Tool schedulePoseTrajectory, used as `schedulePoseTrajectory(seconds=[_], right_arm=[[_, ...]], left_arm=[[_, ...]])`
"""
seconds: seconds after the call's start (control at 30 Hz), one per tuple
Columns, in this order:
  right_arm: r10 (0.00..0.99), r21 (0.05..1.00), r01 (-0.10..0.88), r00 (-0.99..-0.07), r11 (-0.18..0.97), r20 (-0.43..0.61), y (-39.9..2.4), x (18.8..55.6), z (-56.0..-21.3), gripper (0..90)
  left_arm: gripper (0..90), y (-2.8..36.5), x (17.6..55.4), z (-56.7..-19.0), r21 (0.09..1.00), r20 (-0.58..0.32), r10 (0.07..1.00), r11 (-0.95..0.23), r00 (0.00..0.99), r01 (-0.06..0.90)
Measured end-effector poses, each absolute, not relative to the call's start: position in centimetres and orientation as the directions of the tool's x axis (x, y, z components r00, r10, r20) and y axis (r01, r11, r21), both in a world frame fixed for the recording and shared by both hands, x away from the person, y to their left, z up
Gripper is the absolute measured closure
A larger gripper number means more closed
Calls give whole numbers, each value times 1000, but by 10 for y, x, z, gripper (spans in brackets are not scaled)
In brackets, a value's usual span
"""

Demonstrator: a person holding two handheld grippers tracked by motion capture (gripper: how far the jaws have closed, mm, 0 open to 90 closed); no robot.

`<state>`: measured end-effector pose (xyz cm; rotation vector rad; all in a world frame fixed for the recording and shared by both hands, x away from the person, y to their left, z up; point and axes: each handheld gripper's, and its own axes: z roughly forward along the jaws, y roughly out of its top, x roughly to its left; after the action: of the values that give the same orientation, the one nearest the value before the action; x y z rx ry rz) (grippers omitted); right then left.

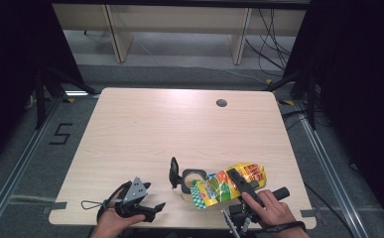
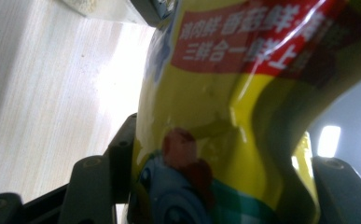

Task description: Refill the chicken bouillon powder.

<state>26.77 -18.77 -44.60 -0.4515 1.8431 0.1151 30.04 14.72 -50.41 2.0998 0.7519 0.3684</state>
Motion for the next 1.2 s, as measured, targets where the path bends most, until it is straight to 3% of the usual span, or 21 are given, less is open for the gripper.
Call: schedulePoseTrajectory(seconds=[0.53,0.67,0.8,0.93,1.0,1.07,1.2], right_arm=[[-247,-144,-350,-271,926,-931,-184,268,-446,422],[-291,-188,-363,-254,913,-922,-182,270,-447,422],[-247,-153,-352,-241,924,-939,-182,270,-446,422],[-324,-222,-375,-234,900,-917,-178,272,-446,423],[-249,-133,-381,-273,915,-929,-179,272,-449,423],[-290,-180,-377,-257,908,-922,-178,271,-446,423],[-284,-176,-386,-243,905,-928,-176,274,-448,424]], left_arm=[[168,148,300,-505,808,-10,632,-452,775,378],[168,148,300,-505,799,-20,639,-452,769,396],[168,149,300,-504,798,0,639,-464,769,386],[168,150,300,-505,794,9,636,-473,772,381],[168,149,300,-504,803,7,627,-468,779,369],[168,149,300,-505,799,-12,643,-454,766,394],[168,149,300,-504,801,3,639,-462,769,381]])
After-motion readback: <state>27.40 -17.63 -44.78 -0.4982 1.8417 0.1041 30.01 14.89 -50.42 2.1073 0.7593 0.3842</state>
